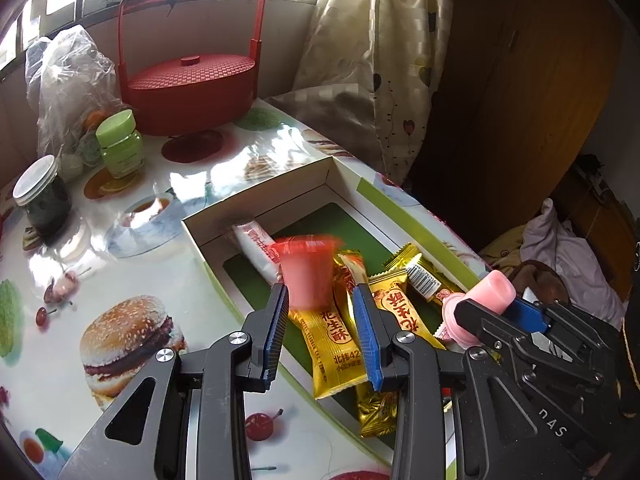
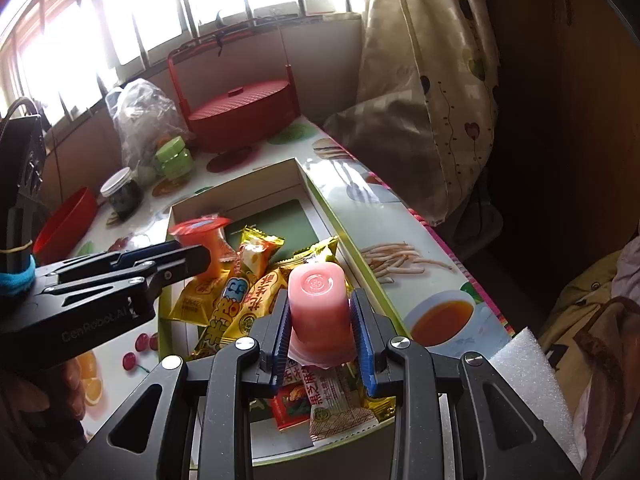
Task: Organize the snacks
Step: 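Open both tools to drop the jelly cups into the green box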
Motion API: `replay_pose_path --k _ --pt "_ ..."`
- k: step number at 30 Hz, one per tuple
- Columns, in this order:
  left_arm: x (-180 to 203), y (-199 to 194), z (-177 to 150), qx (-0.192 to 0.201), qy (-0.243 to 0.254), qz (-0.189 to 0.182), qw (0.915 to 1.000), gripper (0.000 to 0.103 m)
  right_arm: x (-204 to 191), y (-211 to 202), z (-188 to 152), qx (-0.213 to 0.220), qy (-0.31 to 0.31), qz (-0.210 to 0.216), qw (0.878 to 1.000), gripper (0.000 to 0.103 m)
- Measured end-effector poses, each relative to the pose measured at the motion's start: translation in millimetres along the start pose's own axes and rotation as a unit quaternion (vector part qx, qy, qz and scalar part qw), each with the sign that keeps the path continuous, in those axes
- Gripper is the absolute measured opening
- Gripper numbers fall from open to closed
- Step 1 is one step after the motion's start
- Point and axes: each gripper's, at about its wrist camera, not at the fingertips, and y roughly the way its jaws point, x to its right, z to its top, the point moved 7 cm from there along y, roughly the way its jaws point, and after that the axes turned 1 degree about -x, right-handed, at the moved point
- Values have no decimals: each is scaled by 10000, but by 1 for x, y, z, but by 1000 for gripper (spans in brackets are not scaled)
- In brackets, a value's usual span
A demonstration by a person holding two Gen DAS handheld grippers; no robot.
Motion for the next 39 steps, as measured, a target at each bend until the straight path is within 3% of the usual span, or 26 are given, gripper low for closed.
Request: replay_pose_path --k 14,25,39 --pt "0 6 -2 -80 -76 -2 9999 35 0 7 0 -9 87 183 9998 29" --pt "2 -8 -5 13 -133 18 9999 43 -3 0 -2 34 123 214 9997 45" --pt "13 -44 -26 183 -79 35 9998 44 -8 -25 -12 191 45 189 9996 49"
